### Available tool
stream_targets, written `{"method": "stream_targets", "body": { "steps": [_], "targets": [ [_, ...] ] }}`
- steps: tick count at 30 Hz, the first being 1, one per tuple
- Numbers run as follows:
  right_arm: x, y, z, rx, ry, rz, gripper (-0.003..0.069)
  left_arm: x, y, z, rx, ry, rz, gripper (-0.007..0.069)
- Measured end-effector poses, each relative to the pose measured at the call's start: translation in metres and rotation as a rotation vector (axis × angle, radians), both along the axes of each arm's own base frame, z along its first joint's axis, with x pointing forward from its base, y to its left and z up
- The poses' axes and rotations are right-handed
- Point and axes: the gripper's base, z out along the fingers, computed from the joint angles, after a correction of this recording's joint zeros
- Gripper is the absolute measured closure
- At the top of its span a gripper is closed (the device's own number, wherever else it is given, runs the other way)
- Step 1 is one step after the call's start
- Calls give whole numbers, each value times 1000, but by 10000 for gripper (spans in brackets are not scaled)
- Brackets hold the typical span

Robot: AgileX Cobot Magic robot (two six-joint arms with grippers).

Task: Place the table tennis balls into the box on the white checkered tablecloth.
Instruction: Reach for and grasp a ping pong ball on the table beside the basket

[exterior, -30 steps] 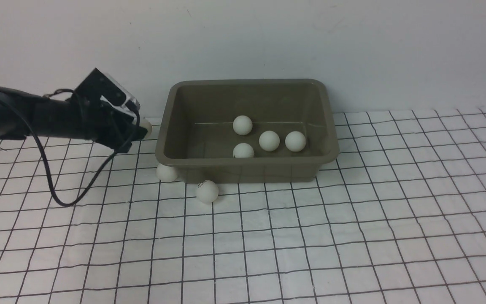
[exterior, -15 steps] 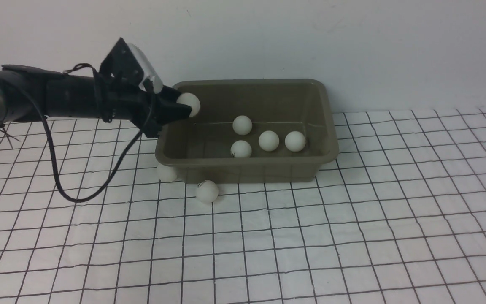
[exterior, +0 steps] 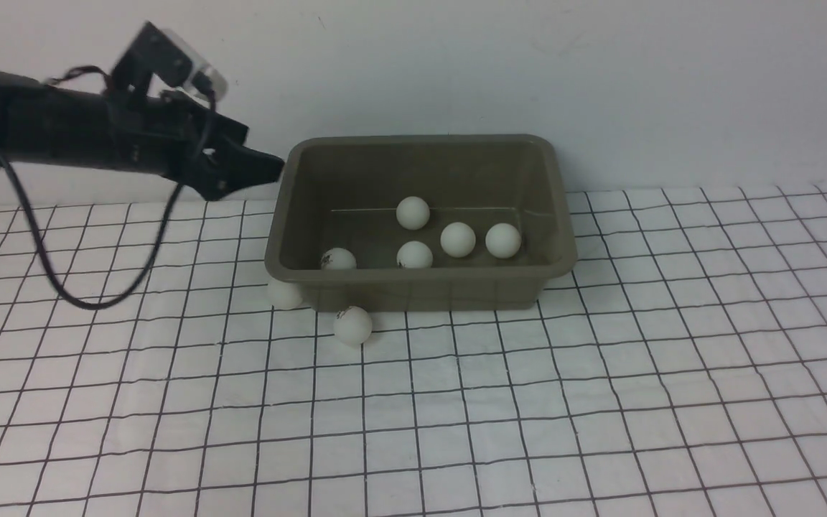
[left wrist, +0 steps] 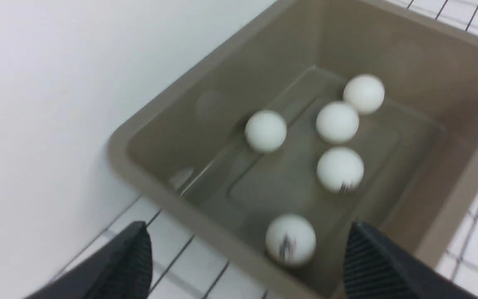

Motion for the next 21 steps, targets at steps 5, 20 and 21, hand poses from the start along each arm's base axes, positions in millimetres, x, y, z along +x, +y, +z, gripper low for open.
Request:
{"method": "stream_targets", "body": {
  "steps": [5,20,21],
  "targets": [
    [0,0,0,-2,-1,1,144,-22,40,6,40,85,-20,128],
    [0,0,0,-16,-7,12,144,0,1,-100,54,302,-264,136],
    [0,0,0,-16,-7,12,144,1,-3,-107,59,304,-277,136]
  ]
}}
